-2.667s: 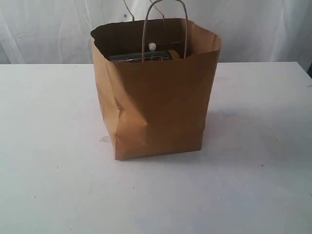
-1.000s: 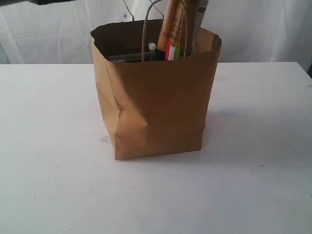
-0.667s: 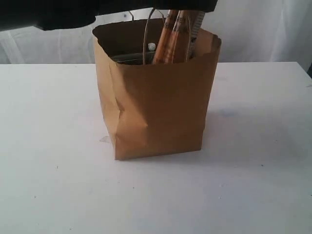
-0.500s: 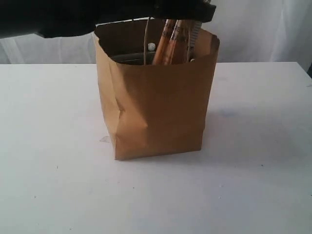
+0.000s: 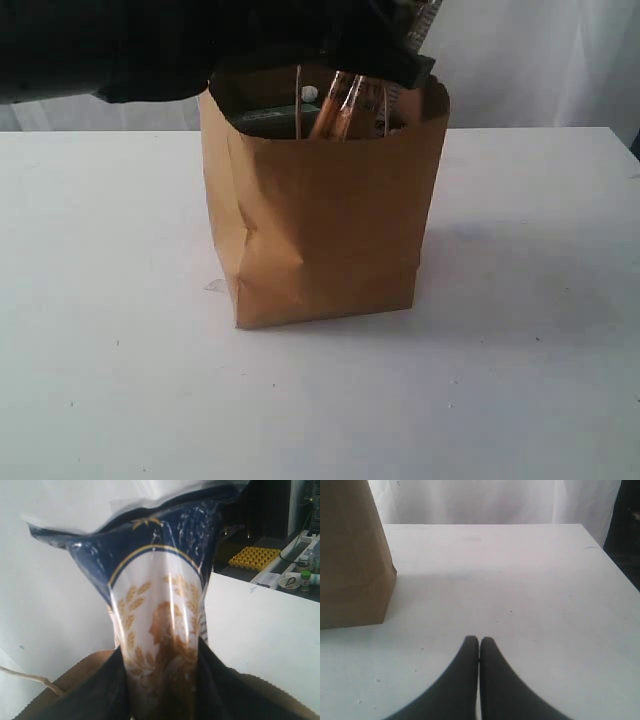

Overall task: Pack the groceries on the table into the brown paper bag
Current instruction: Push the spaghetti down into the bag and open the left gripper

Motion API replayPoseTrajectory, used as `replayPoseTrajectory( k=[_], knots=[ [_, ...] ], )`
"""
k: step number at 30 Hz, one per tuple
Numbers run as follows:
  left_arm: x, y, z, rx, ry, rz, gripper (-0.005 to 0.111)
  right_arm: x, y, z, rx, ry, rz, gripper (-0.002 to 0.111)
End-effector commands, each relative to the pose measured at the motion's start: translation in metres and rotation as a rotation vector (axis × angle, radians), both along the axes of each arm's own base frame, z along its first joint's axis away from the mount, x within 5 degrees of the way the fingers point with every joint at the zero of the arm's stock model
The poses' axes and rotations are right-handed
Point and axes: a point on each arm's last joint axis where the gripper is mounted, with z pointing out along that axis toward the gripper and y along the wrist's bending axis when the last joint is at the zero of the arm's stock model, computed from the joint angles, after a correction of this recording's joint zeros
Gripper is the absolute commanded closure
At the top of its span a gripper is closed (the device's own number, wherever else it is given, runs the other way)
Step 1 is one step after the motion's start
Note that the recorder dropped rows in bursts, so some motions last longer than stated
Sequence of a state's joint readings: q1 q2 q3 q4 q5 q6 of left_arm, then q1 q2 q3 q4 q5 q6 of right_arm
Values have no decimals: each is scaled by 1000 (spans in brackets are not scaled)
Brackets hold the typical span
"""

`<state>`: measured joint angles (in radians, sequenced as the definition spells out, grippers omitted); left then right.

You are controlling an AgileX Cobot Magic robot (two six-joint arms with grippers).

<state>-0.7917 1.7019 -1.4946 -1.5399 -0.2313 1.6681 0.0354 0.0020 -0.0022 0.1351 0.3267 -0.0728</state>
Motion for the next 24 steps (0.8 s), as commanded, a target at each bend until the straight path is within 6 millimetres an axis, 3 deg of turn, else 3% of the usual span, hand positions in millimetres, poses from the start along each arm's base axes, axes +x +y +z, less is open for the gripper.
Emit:
replayPoseTrajectory(
  k=[1, 7, 16, 24],
  knots=[
    [6, 1, -6, 53, -26, 49, 107, 0, 0, 0, -3, -9, 2, 108],
    [6, 2, -5, 50, -26, 51, 102, 0, 0, 0, -3, -9, 2, 108],
    [7, 2, -6, 43, -18, 59, 52, 0, 0, 0, -3, -9, 2, 108],
    [8, 4, -6, 8, 24, 95, 47, 0, 0, 0, -3, -9, 2, 108]
  ],
)
